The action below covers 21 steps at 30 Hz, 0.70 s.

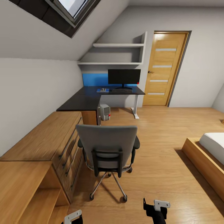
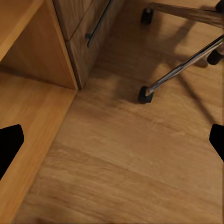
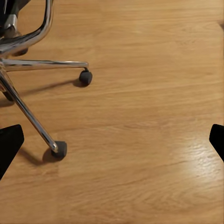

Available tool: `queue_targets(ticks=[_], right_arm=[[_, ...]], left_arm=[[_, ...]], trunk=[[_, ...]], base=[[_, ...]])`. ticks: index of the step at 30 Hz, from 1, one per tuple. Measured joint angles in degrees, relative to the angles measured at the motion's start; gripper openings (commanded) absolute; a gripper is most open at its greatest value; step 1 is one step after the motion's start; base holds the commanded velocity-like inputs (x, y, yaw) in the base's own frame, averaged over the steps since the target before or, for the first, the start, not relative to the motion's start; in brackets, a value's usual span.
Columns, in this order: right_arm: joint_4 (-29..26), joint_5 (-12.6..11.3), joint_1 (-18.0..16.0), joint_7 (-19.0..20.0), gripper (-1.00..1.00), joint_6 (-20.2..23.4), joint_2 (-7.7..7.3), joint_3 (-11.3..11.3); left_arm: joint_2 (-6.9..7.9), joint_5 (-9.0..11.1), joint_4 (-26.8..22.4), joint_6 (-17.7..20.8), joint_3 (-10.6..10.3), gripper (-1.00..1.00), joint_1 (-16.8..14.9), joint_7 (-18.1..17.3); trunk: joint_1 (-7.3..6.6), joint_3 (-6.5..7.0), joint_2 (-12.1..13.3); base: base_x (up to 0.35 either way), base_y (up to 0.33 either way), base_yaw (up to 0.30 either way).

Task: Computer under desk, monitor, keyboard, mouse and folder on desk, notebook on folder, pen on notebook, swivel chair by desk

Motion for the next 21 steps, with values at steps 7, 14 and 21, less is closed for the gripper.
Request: queue_targets(ticks=[7,14,21], right_arm=[[0.00,0.00,0.00,-0.01,1.00,0.00,0.00,0.00],[0.00,0.00,0.00,0.00,1.00,0.00,0.00,0.00],[0.00,0.00,0.00,0.00,1.00,0.00,0.00,0.00]], left_arm=[[-0.05,0.00,-0.02,0.09,0.05,1.00,0.00,0.00],[-0.01,0.00,0.02,0.17,0.09,1.00,0.00,0.00],[0.04,0.00,0.00,0.17,0.09,1.00,0.00,0.05]], trunk=[[1.54,-1.26,-2.81],[3.08,-2.51,-5.62],[4.61,-3.77,-8.42]], base=[[0.000,0.000,0.000],[0.000,0.000,0.000],[0.000,0.000,0.000]])
